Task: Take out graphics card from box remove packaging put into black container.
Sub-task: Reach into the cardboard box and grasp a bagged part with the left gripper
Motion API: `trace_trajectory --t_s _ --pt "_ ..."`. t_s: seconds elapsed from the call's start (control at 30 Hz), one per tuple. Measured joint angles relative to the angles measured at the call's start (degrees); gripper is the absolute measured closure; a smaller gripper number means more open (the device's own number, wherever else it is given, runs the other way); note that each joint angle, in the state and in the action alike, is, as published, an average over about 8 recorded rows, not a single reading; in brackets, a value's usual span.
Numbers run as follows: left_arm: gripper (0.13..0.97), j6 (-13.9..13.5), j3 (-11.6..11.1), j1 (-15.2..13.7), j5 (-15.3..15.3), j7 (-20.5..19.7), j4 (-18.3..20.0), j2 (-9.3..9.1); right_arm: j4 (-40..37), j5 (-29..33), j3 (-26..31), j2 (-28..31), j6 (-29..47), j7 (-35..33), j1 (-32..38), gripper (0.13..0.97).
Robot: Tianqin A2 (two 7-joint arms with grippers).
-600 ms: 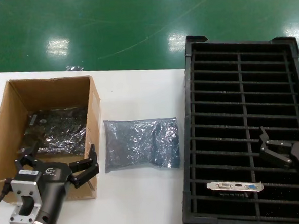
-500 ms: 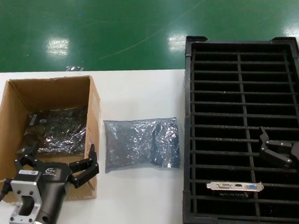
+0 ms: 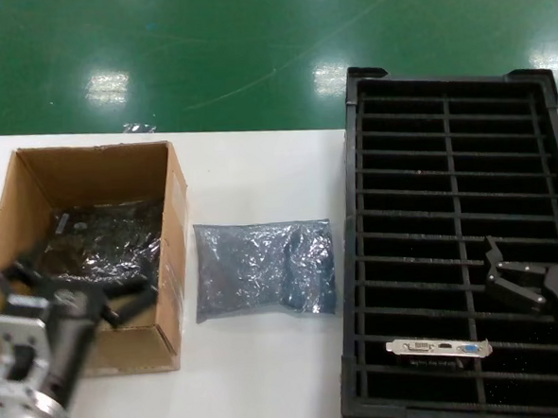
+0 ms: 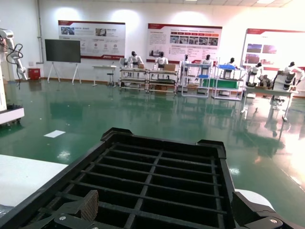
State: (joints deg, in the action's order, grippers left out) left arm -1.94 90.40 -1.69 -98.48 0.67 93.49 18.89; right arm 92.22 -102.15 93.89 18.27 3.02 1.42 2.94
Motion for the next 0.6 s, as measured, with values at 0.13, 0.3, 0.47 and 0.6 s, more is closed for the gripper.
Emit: trace_trajectory --t_s 0.13,0.3,0.47,0.6 --pt "0.132 -1.13 -0.10 -2.64 3.54 -0.12 0.22 5.11 0.00 0.00 0.00 0.00 0.00 0.00 0.00 0.129" --pt "0.132 -7.63 1.36 -9.07 14.09 -2.28 -3.25 11.68 0.00 0.00 0.00 0.00 0.00 0.00 0.00 0.129" --pt "0.132 -16.29 5.69 -18.55 26.24 -3.33 -11.37 15.55 0.00 0.00 0.00 0.00 0.00 0.00 0.00 0.129" --pt "0.132 -21.70 9.69 -27.15 35.45 -2.30 -19.70 15.92 0.00 0.00 0.00 0.00 0.00 0.00 0.00 0.129"
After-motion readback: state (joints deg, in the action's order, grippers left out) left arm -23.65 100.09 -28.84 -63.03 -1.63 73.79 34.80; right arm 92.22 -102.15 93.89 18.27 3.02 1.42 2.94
